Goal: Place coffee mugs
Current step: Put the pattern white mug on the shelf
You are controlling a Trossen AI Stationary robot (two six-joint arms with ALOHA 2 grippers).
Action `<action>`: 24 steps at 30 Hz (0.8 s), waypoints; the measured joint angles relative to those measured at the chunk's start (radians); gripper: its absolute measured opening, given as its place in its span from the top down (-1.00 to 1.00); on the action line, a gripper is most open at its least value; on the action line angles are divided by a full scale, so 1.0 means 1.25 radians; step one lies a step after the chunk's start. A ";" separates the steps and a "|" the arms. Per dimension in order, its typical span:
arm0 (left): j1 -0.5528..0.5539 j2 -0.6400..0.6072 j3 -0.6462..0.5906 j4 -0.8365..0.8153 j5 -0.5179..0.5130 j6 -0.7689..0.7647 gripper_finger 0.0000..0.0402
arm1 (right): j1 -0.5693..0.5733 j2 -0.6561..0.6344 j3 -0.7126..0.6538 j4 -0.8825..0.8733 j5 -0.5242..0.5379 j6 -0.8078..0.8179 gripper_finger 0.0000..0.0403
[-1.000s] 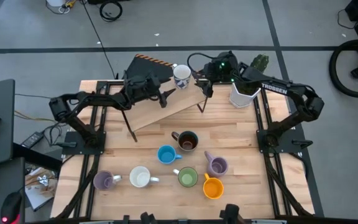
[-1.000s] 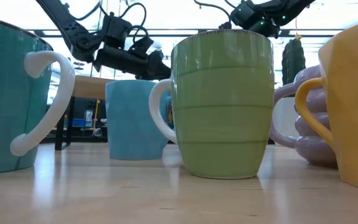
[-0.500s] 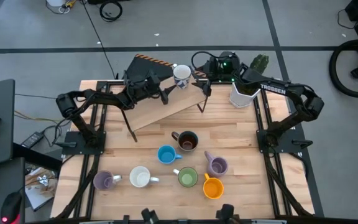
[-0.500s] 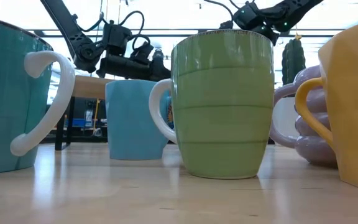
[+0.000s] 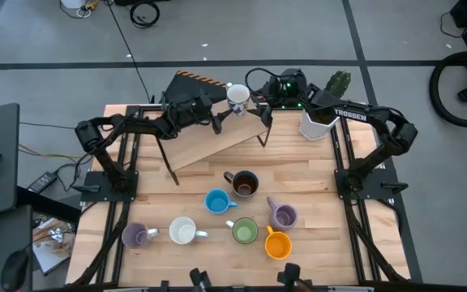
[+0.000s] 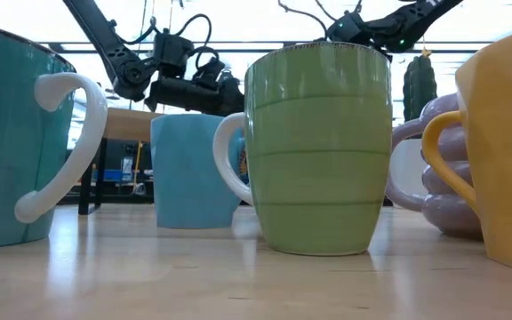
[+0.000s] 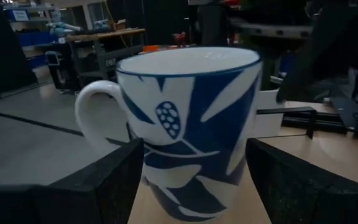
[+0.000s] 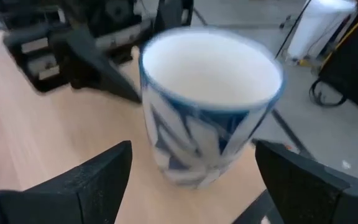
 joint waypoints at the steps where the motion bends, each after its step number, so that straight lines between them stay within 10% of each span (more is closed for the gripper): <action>1: 0.002 0.000 0.001 -0.001 0.000 0.000 -0.44 | 0.001 0.004 0.000 0.011 0.002 0.000 -0.72; 24: 0.020 0.049 0.061 0.000 0.028 0.007 -0.43 | -0.051 0.019 0.001 0.032 -0.033 -0.021 -0.72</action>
